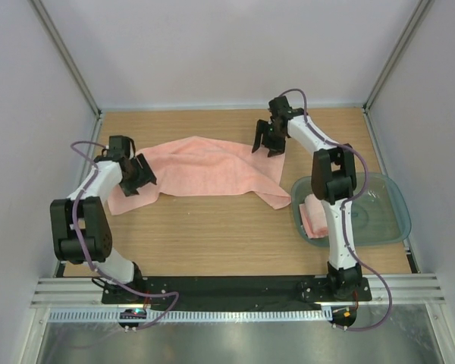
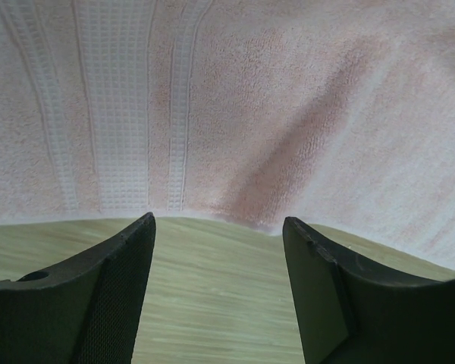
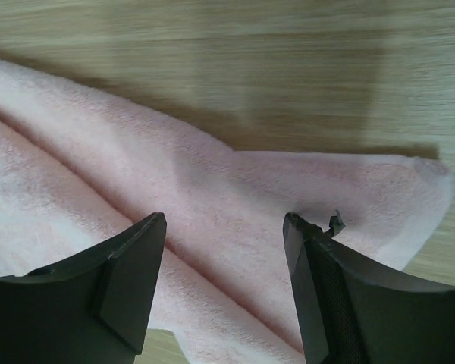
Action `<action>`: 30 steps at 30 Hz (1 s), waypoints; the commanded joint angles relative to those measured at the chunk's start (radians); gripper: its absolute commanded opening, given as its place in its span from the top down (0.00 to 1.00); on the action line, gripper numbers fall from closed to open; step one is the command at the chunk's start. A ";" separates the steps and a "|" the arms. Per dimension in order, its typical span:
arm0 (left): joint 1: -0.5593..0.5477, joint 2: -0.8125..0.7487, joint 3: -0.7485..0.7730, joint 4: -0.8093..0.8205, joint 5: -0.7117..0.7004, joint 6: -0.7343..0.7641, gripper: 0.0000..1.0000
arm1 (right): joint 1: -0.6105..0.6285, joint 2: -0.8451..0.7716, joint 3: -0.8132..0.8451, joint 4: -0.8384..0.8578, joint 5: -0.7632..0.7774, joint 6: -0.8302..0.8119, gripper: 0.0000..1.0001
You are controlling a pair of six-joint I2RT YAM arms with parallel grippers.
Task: Roll the towels
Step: Flatten the towel
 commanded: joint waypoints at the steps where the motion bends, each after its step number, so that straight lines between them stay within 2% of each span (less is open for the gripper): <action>1: -0.001 0.060 0.037 0.092 0.052 -0.042 0.31 | -0.058 0.018 0.017 -0.001 -0.021 0.008 0.30; 3: -0.006 0.107 0.049 0.098 0.069 -0.049 0.35 | -0.076 0.034 0.003 0.022 -0.034 0.017 0.30; 9: -0.018 0.216 0.054 0.095 0.046 -0.068 0.39 | -0.129 0.085 0.040 0.024 -0.044 0.022 0.30; 15: -0.018 0.256 0.026 0.035 0.001 -0.081 0.41 | -0.198 0.162 0.184 -0.007 -0.028 0.029 0.30; 20: -0.025 0.175 -0.078 0.010 -0.002 -0.095 0.42 | -0.257 0.260 0.376 -0.025 -0.051 0.045 0.30; 23: -0.024 0.112 -0.136 -0.036 -0.023 -0.098 0.41 | -0.259 0.272 0.407 0.008 -0.059 0.043 0.30; 27: -0.016 -0.004 -0.159 -0.134 -0.170 -0.087 0.38 | -0.264 0.260 0.410 0.047 -0.012 0.029 0.29; 30: -0.013 -0.051 -0.167 -0.183 -0.165 -0.064 0.37 | -0.267 0.255 0.414 0.048 -0.041 0.026 0.27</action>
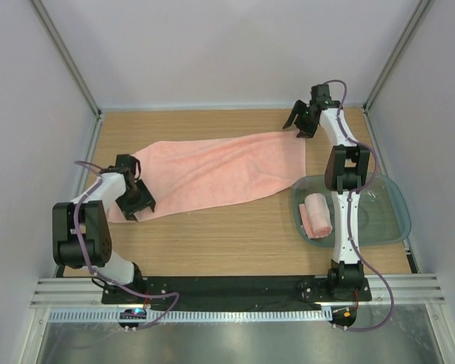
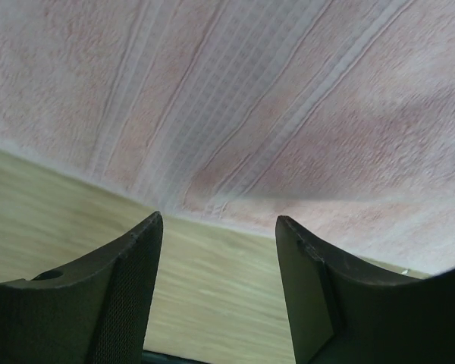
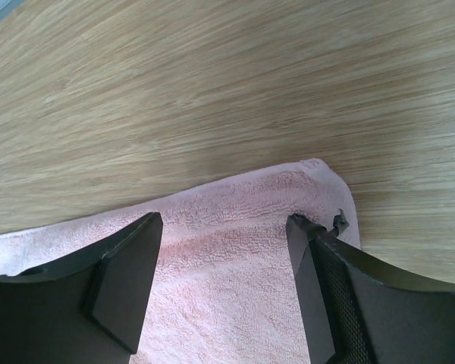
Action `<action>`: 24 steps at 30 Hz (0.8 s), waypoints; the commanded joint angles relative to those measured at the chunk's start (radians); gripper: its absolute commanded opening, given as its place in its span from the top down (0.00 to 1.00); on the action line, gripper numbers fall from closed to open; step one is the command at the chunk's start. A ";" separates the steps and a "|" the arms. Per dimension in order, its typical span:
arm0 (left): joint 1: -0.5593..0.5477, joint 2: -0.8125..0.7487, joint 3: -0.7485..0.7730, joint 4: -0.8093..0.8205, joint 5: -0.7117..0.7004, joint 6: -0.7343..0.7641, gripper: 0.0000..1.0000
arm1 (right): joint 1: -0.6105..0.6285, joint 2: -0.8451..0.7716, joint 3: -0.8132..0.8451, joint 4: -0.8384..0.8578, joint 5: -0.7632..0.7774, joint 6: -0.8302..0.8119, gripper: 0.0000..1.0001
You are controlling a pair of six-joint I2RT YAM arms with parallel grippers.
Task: Roll the towels
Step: Flatten the towel
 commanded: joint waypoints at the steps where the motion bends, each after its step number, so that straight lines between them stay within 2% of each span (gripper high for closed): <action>1: 0.008 -0.094 -0.005 -0.112 -0.049 0.026 0.37 | 0.003 -0.012 0.041 0.024 0.004 -0.020 0.26; 5: 0.007 -0.161 0.027 -0.123 -0.023 0.067 0.36 | 0.016 -0.099 -0.027 0.065 -0.099 -0.029 0.24; 9: 0.009 -0.156 0.164 -0.153 -0.052 0.096 0.32 | 0.069 -0.260 -0.154 0.085 -0.129 -0.058 0.20; 13: 0.008 -0.084 0.358 -0.134 -0.031 0.104 0.30 | 0.138 -0.407 -0.265 0.052 -0.111 -0.069 0.19; 17: 0.021 0.065 0.494 -0.094 -0.006 0.103 0.30 | 0.225 -0.460 -0.399 0.009 -0.090 -0.095 0.21; 24: 0.041 0.351 0.728 -0.080 0.047 0.075 0.34 | 0.278 -0.481 -0.568 0.012 -0.057 -0.089 0.22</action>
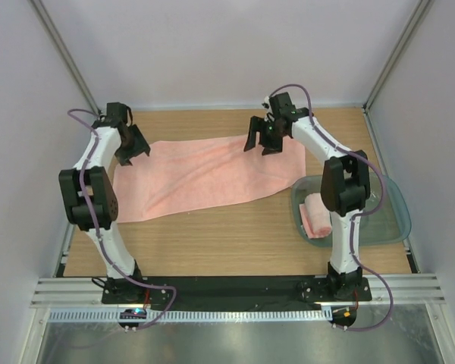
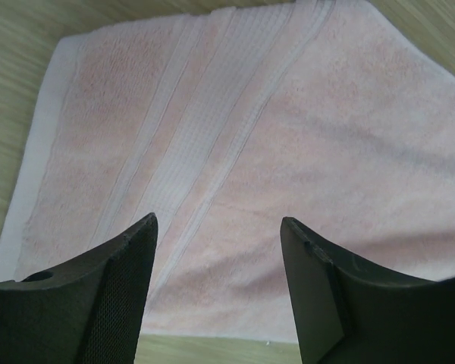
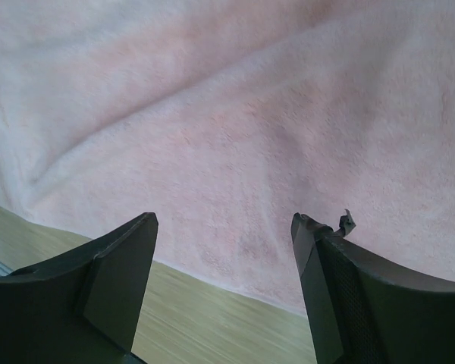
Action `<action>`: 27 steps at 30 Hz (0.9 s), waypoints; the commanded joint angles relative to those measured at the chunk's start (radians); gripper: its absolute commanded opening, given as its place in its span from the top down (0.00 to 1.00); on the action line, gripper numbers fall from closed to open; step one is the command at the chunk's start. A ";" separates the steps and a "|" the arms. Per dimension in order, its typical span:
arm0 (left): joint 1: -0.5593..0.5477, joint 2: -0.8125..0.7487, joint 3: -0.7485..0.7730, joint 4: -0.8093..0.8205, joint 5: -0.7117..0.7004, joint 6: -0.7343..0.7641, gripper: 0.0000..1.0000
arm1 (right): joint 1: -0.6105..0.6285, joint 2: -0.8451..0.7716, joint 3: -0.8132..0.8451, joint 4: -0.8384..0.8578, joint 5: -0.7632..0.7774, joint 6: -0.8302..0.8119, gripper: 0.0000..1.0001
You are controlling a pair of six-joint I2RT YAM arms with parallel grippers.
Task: Roll the towels
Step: Flatten the towel
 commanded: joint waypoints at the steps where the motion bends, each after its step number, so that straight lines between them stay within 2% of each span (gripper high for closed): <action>1: 0.008 0.105 0.107 0.000 0.071 0.000 0.34 | -0.008 0.011 -0.064 -0.033 0.034 -0.012 0.22; 5: 0.022 0.170 0.180 -0.021 -0.031 0.015 0.34 | 0.018 0.014 -0.120 -0.036 0.048 -0.015 0.22; 6: 0.071 0.181 0.184 0.021 -0.009 0.035 0.29 | 0.059 0.004 -0.147 -0.039 0.073 -0.025 0.22; 10: 0.106 0.208 0.210 0.073 -0.012 0.080 0.22 | 0.108 -0.015 -0.186 -0.030 0.089 -0.027 0.22; 13: 0.120 0.280 0.288 0.047 -0.018 0.110 0.17 | 0.156 -0.024 -0.221 -0.013 0.094 -0.022 0.22; 18: 0.129 0.395 0.393 0.009 0.030 0.138 0.13 | 0.199 -0.028 -0.265 0.005 0.100 -0.024 0.22; 23: 0.134 0.472 0.456 -0.005 0.154 0.184 0.13 | 0.214 -0.032 -0.279 0.007 0.103 -0.027 0.22; 27: 0.134 0.521 0.493 -0.065 0.163 0.213 0.14 | 0.214 -0.033 -0.275 -0.004 0.144 -0.038 0.22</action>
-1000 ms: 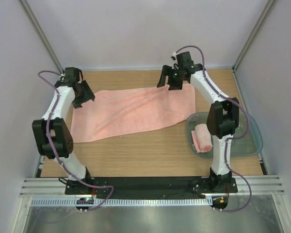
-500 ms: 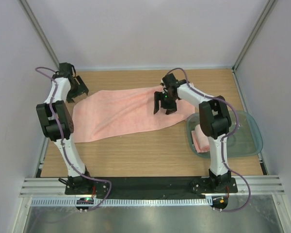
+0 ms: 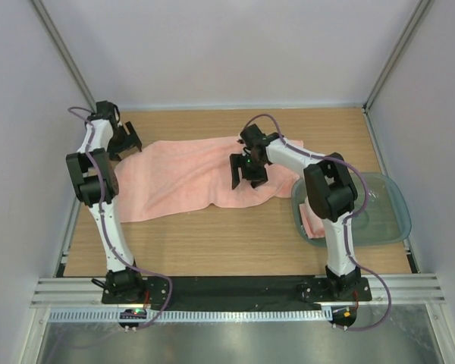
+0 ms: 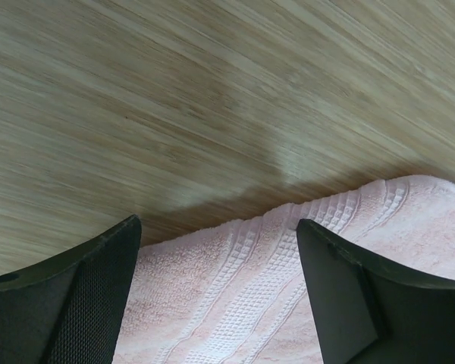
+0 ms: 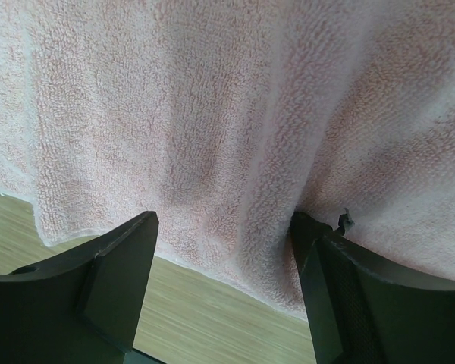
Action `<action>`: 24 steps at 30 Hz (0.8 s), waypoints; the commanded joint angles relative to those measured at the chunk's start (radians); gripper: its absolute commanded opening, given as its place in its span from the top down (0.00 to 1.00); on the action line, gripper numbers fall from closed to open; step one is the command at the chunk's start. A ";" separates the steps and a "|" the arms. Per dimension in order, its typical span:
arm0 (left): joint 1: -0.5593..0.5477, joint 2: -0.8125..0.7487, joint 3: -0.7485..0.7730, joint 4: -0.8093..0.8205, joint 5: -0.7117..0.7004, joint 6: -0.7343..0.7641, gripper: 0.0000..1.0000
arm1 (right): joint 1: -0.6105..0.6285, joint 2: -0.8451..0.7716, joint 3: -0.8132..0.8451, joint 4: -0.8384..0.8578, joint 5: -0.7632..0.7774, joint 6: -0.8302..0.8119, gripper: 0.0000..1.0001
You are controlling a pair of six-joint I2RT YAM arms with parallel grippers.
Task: Roll the towels
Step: Flatten the towel
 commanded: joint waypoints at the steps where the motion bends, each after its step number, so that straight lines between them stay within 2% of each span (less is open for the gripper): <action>1: -0.001 0.013 0.024 -0.040 0.069 0.051 0.17 | 0.001 -0.050 -0.005 -0.002 0.049 -0.023 0.22; 3: -0.002 0.007 0.006 -0.025 0.078 0.056 0.21 | 0.000 -0.042 -0.001 -0.007 0.060 -0.023 0.21; 6: -0.001 0.001 -0.025 -0.013 0.096 0.054 0.45 | 0.001 -0.025 0.005 -0.014 0.055 -0.024 0.21; 7: -0.001 -0.002 -0.028 -0.013 0.108 0.054 0.59 | 0.001 -0.022 0.005 -0.013 0.058 -0.021 0.21; 8: -0.001 -0.013 -0.034 -0.013 0.124 0.054 0.67 | 0.001 -0.021 0.005 -0.014 0.060 -0.023 0.21; 10: -0.001 -0.039 -0.052 -0.013 0.171 0.050 0.78 | 0.000 -0.018 0.005 -0.016 0.070 -0.024 0.21; 11: 0.001 -0.056 -0.087 -0.008 0.187 0.047 0.79 | 0.000 -0.016 0.005 -0.016 0.072 -0.023 0.21; 14: -0.002 -0.161 -0.173 0.038 0.219 0.044 0.97 | 0.001 -0.010 0.005 -0.019 0.073 -0.023 0.21; 18: -0.005 -0.284 -0.261 0.067 0.208 0.051 1.00 | 0.001 -0.016 0.007 -0.022 0.076 -0.021 0.21; 21: -0.031 -0.381 -0.304 0.086 0.123 0.080 1.00 | 0.001 -0.024 0.004 -0.022 0.080 -0.018 0.21; 24: -0.094 -0.507 -0.316 0.086 -0.038 0.132 1.00 | 0.001 -0.030 -0.002 -0.019 0.083 -0.015 0.21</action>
